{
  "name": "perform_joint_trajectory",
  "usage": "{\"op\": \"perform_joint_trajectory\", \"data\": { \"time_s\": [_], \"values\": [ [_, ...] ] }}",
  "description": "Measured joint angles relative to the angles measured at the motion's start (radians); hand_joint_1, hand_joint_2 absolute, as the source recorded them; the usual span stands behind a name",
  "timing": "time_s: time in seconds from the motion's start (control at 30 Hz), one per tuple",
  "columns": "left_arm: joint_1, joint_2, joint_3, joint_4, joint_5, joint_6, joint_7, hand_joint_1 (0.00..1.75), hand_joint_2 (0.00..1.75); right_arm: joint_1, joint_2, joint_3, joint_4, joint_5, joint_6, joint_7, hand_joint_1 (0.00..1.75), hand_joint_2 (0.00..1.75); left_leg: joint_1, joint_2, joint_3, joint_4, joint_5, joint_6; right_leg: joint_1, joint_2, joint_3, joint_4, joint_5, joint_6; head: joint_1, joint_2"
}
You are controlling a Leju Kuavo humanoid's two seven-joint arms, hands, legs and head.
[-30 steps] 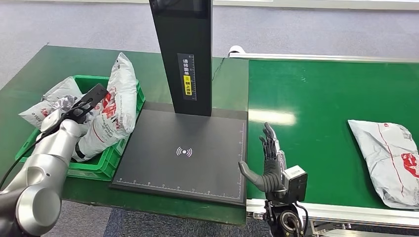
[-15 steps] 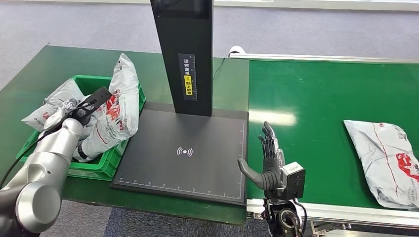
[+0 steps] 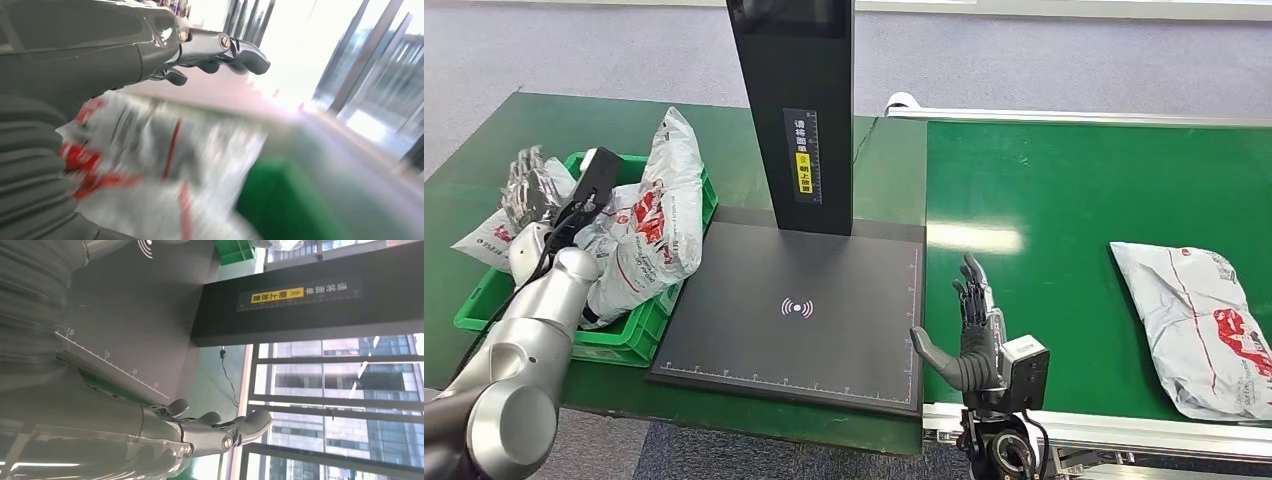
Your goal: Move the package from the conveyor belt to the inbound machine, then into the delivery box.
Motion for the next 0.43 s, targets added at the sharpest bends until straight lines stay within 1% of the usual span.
{"op": "perform_joint_trajectory", "data": {
  "time_s": [0.07, 0.1, 0.2, 0.27, 0.3, 0.37, 0.4, 0.43],
  "values": [
    [0.023, -0.01, 0.017, -0.052, 0.08, 0.086, -0.121, 0.0, 0.0, 0.007, 0.0, 0.0, -0.008, -0.009, -0.008, -0.001, 0.0, 1.75, 0.0, 0.0, 0.0, 0.0, 0.0, 0.0, 0.0, 0.0, 0.0, 0.0, 0.0, 0.0, 0.0, 0.0],
    [0.037, -0.018, 0.032, -0.091, 0.112, 0.11, -0.191, 0.0, 0.0, 0.01, 0.0, 0.0, -0.01, -0.013, -0.013, -0.003, 0.0, 1.75, 0.0, 0.0, 0.0, 0.0, 0.0, 0.0, 0.0, 0.0, -0.001, 0.0, 0.0, 0.0, 0.0, 0.0],
    [0.081, -0.061, 0.104, -0.224, 0.169, 0.131, -0.417, 0.0, 0.0, 0.016, -0.001, 0.002, -0.012, -0.024, -0.025, -0.014, 0.0, 1.75, 0.0, 0.0, -0.001, 0.0, 0.0, 0.0, 0.0, 0.0, -0.001, 0.0, 0.0, 0.0, 0.0, 0.0],
    [0.105, -0.102, 0.166, -0.308, 0.209, 0.131, -0.564, 0.0, 0.0, 0.019, -0.002, 0.007, -0.012, -0.03, -0.031, -0.023, 0.0, 1.75, 0.0, 0.0, -0.001, 0.0, 0.0, 0.0, 0.0, 0.0, -0.001, 0.0, 0.0, 0.0, 0.0, 0.0],
    [0.116, -0.123, 0.195, -0.349, 0.235, 0.131, -0.623, 0.0, 0.0, 0.021, -0.002, 0.008, -0.012, -0.033, -0.033, -0.027, 0.0, 1.75, 0.0, 0.0, -0.001, 0.0, 0.0, 0.0, 0.0, 0.0, -0.001, 0.0, 0.0, 0.0, 0.0, 0.0],
    [0.142, -0.166, 0.242, -0.436, 0.302, 0.131, -0.702, 0.0, 0.0, 0.025, -0.004, 0.01, -0.012, -0.035, -0.036, -0.033, 0.0, 1.75, 0.0, 0.001, -0.001, 0.0, 0.0, 0.0, 0.0, 0.001, -0.001, 0.0, 0.0, 0.0, 0.0, 0.0],
    [0.157, -0.185, 0.255, -0.482, 0.335, 0.131, -0.721, 0.0, 0.0, 0.026, -0.005, 0.011, -0.012, -0.036, -0.037, -0.034, 0.0, 1.75, 0.0, 0.0, -0.001, 0.0, 0.0, 0.0, 0.0, 0.0, -0.001, 0.0, 0.0, 0.0, 0.0, 0.0],
    [0.165, -0.195, 0.261, -0.505, 0.352, 0.131, -0.728, 0.0, 0.0, 0.026, -0.005, 0.011, -0.012, -0.037, -0.037, -0.035, 0.0, 1.75, 0.0, 0.0, -0.001, 0.0, 0.0, 0.0, 0.0, 0.0, -0.001, 0.0, 0.0, 0.0, 0.0, 0.0]
  ]
}}
